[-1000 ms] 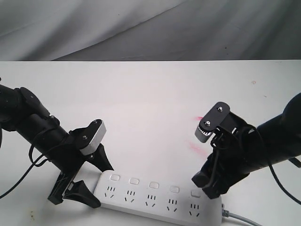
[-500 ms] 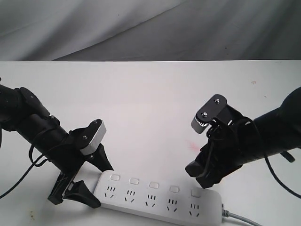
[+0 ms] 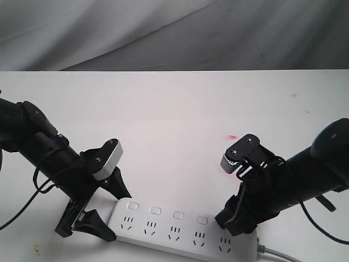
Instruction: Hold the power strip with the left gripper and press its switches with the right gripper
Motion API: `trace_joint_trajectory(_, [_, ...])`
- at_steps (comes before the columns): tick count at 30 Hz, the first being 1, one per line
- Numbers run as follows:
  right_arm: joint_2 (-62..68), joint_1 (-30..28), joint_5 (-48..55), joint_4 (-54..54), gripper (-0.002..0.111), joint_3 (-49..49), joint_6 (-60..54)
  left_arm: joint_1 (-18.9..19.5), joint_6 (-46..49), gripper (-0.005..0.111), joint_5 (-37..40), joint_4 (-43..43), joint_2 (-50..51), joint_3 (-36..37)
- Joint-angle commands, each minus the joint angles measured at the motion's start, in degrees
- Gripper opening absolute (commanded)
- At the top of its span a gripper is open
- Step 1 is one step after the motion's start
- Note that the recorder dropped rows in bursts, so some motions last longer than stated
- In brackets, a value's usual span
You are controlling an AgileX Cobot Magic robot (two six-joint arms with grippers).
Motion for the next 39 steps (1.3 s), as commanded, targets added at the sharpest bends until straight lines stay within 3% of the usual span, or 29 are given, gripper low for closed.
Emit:
trace_joint_trajectory(1, [-4.6, 0.3, -1.4, -2.3, 0.058, 0.7, -1.3, -0.6, -1.4, 0.05, -3.6, 6.4, 1.8, 1.6])
trace_joint_trajectory(16, [-26.7, 0.2, -8.5, -1.0, 0.056, -1.6, 3.6, -0.6, -1.4, 0.05, -3.6, 6.4, 1.8, 1.6])
trace_joint_trajectory(18, [-28.8, 0.2, -9.0, -1.0, 0.046, -1.6, 4.3, -0.6, -1.4, 0.05, -3.6, 6.4, 1.8, 1.6])
trace_joint_trajectory(24, [-37.2, 0.2, -8.9, -3.2, 0.002, -1.6, 4.6, -0.6, -1.4, 0.05, -3.6, 6.4, 1.8, 1.6])
trace_joint_trajectory(28, [-43.4, 0.2, -8.9, -6.0, 0.0, -1.6, 6.7, -0.6, -1.4, 0.05, -3.6, 6.4, 1.8, 1.6])
trace_joint_trajectory(33, [-51.5, 0.2, -9.1, -16.8, 0.0, -1.6, 18.0, -0.6, -1.4, 0.05, -3.6, 6.4, 1.8, 1.6])
trace_joint_trajectory(36, [-59.2, 0.2, -8.0, -35.6, 0.0, -1.6, 36.9, -0.6, -1.4, 0.05, -3.6, 6.4, 1.8, 1.6])
trace_joint_trajectory(39, [-65.9, 0.2, -7.4, -45.5, 0.0, -1.6, 47.5, -0.6, -1.4, 0.05, -3.6, 6.4, 1.8, 1.6])
